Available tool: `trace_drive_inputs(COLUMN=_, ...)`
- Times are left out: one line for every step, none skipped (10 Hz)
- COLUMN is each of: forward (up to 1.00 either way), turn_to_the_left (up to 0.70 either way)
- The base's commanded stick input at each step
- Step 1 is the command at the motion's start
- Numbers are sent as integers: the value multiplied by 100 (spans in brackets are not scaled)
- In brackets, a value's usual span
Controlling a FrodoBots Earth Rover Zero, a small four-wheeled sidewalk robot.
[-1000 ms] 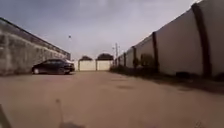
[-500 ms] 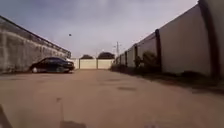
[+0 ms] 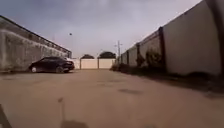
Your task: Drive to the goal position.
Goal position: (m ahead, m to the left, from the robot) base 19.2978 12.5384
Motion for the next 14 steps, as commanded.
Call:
trace_drive_inputs(forward=70, turn_to_the_left=0)
trace_drive_inputs(forward=70, turn_to_the_left=0)
trace_drive_inputs(forward=70, turn_to_the_left=0)
trace_drive_inputs(forward=70, turn_to_the_left=0)
trace_drive_inputs(forward=70, turn_to_the_left=0)
trace_drive_inputs(forward=70, turn_to_the_left=0)
trace_drive_inputs(forward=70, turn_to_the_left=0)
trace_drive_inputs(forward=70, turn_to_the_left=0)
trace_drive_inputs(forward=70, turn_to_the_left=0)
trace_drive_inputs(forward=70, turn_to_the_left=0)
trace_drive_inputs(forward=70, turn_to_the_left=0)
trace_drive_inputs(forward=70, turn_to_the_left=0)
trace_drive_inputs(forward=70, turn_to_the_left=0)
trace_drive_inputs(forward=70, turn_to_the_left=0)
